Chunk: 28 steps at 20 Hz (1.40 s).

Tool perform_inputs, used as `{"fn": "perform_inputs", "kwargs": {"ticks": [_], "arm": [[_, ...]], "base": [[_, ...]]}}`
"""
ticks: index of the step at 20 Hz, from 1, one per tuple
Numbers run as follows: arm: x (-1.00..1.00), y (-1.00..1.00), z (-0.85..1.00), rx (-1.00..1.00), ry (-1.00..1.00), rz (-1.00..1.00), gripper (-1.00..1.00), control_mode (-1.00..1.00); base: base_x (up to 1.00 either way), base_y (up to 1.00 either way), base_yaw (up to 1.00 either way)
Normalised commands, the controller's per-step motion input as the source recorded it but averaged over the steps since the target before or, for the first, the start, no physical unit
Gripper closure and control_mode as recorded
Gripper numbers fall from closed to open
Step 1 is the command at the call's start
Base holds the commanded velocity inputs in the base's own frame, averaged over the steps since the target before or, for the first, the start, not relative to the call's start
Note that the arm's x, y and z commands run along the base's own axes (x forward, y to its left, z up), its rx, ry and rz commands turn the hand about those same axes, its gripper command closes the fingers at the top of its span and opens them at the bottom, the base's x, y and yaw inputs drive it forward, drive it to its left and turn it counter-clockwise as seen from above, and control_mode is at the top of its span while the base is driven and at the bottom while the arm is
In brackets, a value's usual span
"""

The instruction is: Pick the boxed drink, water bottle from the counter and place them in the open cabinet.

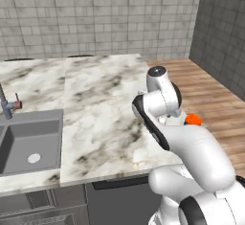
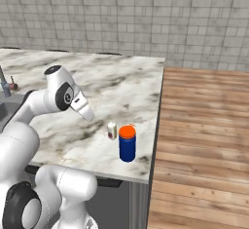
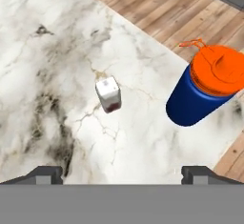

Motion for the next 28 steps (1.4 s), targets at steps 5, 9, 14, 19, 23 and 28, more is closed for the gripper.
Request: {"fn": "perform_inputs", "kwargs": {"ticks": [5,9,14,19,23,28], "arm": [[0.25,-0.01,-0.42,0.06,-0.04,-0.08,-1.00,-1.00],[0.24,-0.09,-0.31,0.00,-0.02,-0.04,-1.00,-1.00],[0.11,-0.23,-0.07,0.00,-0.03,0.00,-1.00,-1.00],[0.07,-0.32,0.00,0.00,0.00,0.00,-1.00,-1.00],[0.08,-0.26,-0.07,0.00,0.00,0.05,-1.00,-1.00],[0.22,-0.22,-0.22,0.00,0.00,0.10,-1.00,-1.00]], "base": [[0.00,0.00,0.00],[0.00,0.00,0.00],[0.00,0.00,0.00],[0.00,0.00,0.00],[0.00,0.00,0.00],[0.00,0.00,0.00]]}}
